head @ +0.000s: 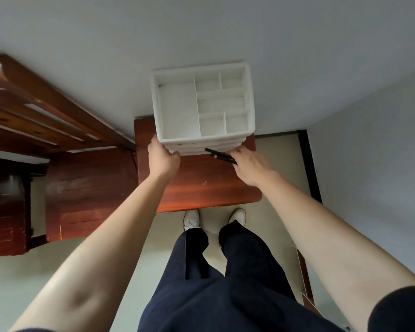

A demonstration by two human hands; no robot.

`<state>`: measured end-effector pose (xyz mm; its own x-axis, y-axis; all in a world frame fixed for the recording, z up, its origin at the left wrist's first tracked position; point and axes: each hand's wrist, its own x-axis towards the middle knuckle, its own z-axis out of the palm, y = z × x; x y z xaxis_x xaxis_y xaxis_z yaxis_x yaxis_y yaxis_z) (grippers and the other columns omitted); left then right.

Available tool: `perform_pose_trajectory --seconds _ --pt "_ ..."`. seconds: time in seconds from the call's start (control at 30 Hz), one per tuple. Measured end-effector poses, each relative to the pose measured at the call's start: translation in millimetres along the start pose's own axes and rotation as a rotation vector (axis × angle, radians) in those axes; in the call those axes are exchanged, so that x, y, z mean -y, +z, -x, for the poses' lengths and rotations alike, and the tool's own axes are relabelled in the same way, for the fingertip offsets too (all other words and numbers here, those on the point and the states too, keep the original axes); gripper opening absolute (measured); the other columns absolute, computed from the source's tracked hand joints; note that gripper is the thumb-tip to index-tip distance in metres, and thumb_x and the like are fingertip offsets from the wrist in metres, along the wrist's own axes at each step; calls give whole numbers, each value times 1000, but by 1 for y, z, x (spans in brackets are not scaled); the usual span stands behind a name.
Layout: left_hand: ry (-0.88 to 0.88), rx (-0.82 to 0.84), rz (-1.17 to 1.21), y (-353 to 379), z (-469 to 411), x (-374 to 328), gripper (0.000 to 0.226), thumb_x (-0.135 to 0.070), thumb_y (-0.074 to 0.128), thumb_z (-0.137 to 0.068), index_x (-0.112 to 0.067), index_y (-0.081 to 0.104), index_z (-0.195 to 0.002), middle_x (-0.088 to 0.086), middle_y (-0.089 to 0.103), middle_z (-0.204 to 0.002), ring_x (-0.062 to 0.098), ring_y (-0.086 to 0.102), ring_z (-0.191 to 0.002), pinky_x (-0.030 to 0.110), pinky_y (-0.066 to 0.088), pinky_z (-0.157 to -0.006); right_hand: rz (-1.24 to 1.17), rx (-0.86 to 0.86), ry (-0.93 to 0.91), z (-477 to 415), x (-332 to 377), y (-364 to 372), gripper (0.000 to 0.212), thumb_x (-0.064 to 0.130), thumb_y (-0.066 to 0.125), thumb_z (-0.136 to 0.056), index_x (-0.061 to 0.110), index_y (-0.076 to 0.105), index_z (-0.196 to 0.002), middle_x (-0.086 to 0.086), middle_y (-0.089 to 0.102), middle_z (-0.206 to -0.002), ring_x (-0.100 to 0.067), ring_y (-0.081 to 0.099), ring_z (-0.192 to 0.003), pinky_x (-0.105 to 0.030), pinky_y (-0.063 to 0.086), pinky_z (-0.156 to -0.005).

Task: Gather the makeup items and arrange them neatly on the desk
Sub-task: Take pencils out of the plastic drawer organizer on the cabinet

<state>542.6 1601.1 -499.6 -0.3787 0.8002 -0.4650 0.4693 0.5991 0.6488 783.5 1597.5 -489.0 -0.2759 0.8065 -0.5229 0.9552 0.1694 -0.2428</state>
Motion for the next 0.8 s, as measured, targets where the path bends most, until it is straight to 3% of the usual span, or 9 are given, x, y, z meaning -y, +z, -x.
perform_pose_trajectory --seconds 0.1,0.23,0.33,0.47,0.6,0.73,0.8 --pt "102 40 -95 -17 12 -5 51 -15 55 -74 -20 51 -125 8 58 -124 27 60 -107 37 52 -86 -15 30 -31 14 5 -14 29 28 47 -100 26 55 -127 -7 67 -116 -34 65 -100 -46 54 -82" --pt "243 -25 -260 -61 34 -34 64 -16 56 -86 -13 34 -146 13 41 -146 32 45 -129 44 43 -101 47 -31 -128 30 23 -62 28 27 44 -100 23 56 -125 -5 67 -115 -31 65 -100 -42 54 -80" --pt "377 -178 -358 -110 53 -65 66 -21 57 -92 -8 29 -150 17 31 -154 35 36 -138 47 38 -107 76 -168 -222 33 46 -115 27 25 44 -99 23 53 -125 -3 66 -117 -31 64 -102 -41 52 -78" --pt "516 -528 -460 -173 95 -88 57 -37 50 -97 -7 41 -144 25 38 -149 43 41 -134 53 43 -103 84 -410 -391 41 84 -181 34 27 44 -100 23 49 -134 -2 58 -127 -31 64 -103 -41 53 -80" --pt "438 -796 -471 -205 167 -77 59 -45 43 -97 -12 44 -145 21 35 -153 37 33 -141 49 32 -112 135 -529 -619 51 130 -202 39 21 43 -98 26 47 -137 -1 57 -126 -30 65 -100 -42 55 -76" --pt "225 -839 -479 -217 235 -26 66 -52 36 -95 -15 37 -150 17 27 -158 30 22 -147 48 26 -114 185 -542 -847 68 189 -174 41 20 49 -94 30 54 -133 1 66 -107 -30 69 -86 -38 54 -63" --pt "116 -838 -481 -223 272 9 69 -54 33 -93 -15 38 -149 16 25 -159 30 22 -147 50 26 -114 197 -492 -932 86 224 -149 37 26 47 -97 32 52 -134 3 65 -106 -28 69 -88 -37 52 -64"
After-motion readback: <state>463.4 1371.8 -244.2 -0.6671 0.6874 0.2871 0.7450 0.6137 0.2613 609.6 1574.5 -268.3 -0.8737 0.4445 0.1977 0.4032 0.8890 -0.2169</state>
